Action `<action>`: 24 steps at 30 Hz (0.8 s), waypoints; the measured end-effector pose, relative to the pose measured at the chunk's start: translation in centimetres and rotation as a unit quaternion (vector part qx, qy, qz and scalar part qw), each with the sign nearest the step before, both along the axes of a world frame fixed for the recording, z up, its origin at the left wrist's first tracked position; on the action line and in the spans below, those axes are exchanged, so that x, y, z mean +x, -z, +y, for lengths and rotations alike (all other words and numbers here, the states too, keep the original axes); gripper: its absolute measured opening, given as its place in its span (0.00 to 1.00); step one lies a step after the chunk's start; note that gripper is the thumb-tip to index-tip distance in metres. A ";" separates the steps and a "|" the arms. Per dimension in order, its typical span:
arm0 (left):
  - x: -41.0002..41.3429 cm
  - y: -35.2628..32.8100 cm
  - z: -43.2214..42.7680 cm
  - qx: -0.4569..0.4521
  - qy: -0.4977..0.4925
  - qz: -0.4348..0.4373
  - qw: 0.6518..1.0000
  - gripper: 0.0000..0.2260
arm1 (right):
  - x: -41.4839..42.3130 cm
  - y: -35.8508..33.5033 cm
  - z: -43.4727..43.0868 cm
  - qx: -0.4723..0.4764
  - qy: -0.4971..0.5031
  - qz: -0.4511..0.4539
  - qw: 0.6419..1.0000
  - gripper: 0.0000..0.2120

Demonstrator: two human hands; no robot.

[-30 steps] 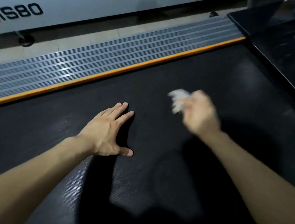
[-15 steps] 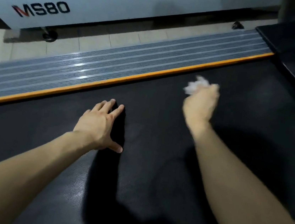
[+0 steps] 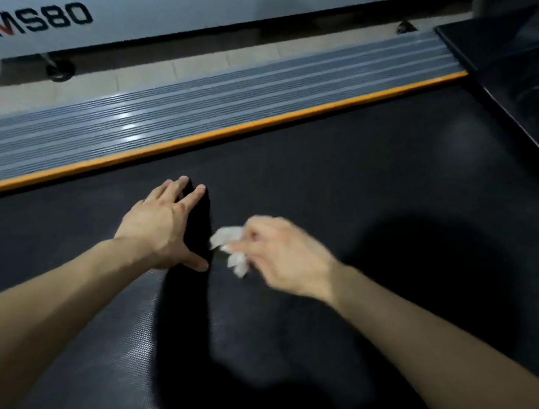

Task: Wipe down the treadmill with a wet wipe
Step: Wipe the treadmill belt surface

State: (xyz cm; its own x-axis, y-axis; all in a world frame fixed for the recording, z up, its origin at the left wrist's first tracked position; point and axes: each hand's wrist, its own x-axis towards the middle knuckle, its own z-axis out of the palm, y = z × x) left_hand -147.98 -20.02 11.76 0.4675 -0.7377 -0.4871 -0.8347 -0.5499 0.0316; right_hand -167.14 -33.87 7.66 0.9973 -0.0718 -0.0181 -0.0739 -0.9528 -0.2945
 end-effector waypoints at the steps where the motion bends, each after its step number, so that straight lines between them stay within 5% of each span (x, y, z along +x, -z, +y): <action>1: 0.0 -0.1 0.0 0.007 0.003 -0.002 1.000 0.69 | -2.0 -0.6 -2.4 -0.039 0.079 -0.022 0.996 0.11; 2: -0.3 -0.3 -0.1 0.015 0.010 -0.009 1.000 0.69 | -4.5 -0.8 -6.1 -0.087 0.234 -0.040 0.968 0.09; 4: -0.7 -0.8 -0.4 0.031 0.028 -0.041 0.998 0.69 | -9.2 -1.2 -11.9 -0.057 0.590 -0.062 0.803 0.10; 5: -1.1 -1.2 -0.7 0.042 0.041 -0.059 0.997 0.69 | -10.8 -1.1 -12.8 -0.040 0.670 -0.040 0.740 0.11; 6: -1.5 -1.5 -1.0 0.051 0.046 -0.072 0.995 0.69 | -10.7 -0.6 -11.8 0.009 0.676 -0.053 0.735 0.10; 8: -2.5 -2.2 -1.7 0.058 0.048 -0.086 0.993 0.66 | -8.7 1.1 -6.0 0.145 0.495 -0.148 0.844 0.12; 10: -3.8 -2.4 -2.7 0.053 0.070 -0.094 0.992 0.61 | -8.0 0.7 1.8 0.026 0.162 -0.144 0.976 0.14; 11: -4.6 -2.5 -3.2 0.050 0.084 -0.092 0.991 0.60 | -8.7 0.3 3.5 -0.022 0.036 -0.136 0.990 0.14; 13: -6.4 -2.6 -3.7 0.035 0.111 -0.056 0.992 0.60 | -12.4 0.2 0.9 0.030 0.132 -0.122 0.983 0.11; 14: -7.2 -2.5 -4.0 0.023 0.122 -0.031 0.992 0.61 | -14.5 0.1 -2.9 -0.016 0.287 -0.120 0.950 0.14; 16: -8.9 -2.4 -4.5 0.009 0.173 -0.008 0.985 0.64 | -18.5 -0.7 -8.1 -0.073 0.613 -0.085 0.782 0.16; 17: -9.7 -2.4 -4.9 0.006 0.201 -0.010 0.980 0.66 | -19.3 -0.8 -8.7 -0.054 0.703 -0.089 0.704 0.15; 18: -10.5 -2.4 -5.4 0.005 0.220 -0.013 0.976 0.68 | -18.6 -0.8 -7.3 -0.021 0.726 -0.119 0.677 0.13; 19: -11.3 -2.6 -6.0 0.007 0.230 -0.011 0.973 0.69 | -17.3 -0.9 -4.1 0.040 0.670 -0.134 0.729 0.12; 21: -12.9 -2.8 -7.1 0.021 0.250 -0.003 0.968 0.72 | -15.9 -0.2 2.9 0.145 0.355 -0.128 0.915 0.15; 22: -13.5 -2.7 -7.6 0.026 0.258 -0.002 0.966 0.73 | -16.1 -0.3 5.0 0.080 0.190 -0.051 0.977 0.13; 23: -14.2 -2.7 -8.0 0.030 0.266 0.000 0.963 0.74 | -17.2 -0.2 4.5 0.016 0.085 -0.025 0.996 0.13; 24: -14.7 -2.5 -8.4 0.035 0.276 0.001 0.961 0.75 | -19.2 0.8 1.6 -0.007 0.096 -0.034 0.995 0.12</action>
State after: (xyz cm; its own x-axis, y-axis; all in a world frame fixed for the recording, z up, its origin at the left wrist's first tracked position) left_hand -162.69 -28.41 14.30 0.0141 -0.8380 -0.5454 -0.9996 -0.0248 0.0123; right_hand -186.30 -32.23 6.84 0.9639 -0.2610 0.0520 -0.2352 -0.9268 -0.2928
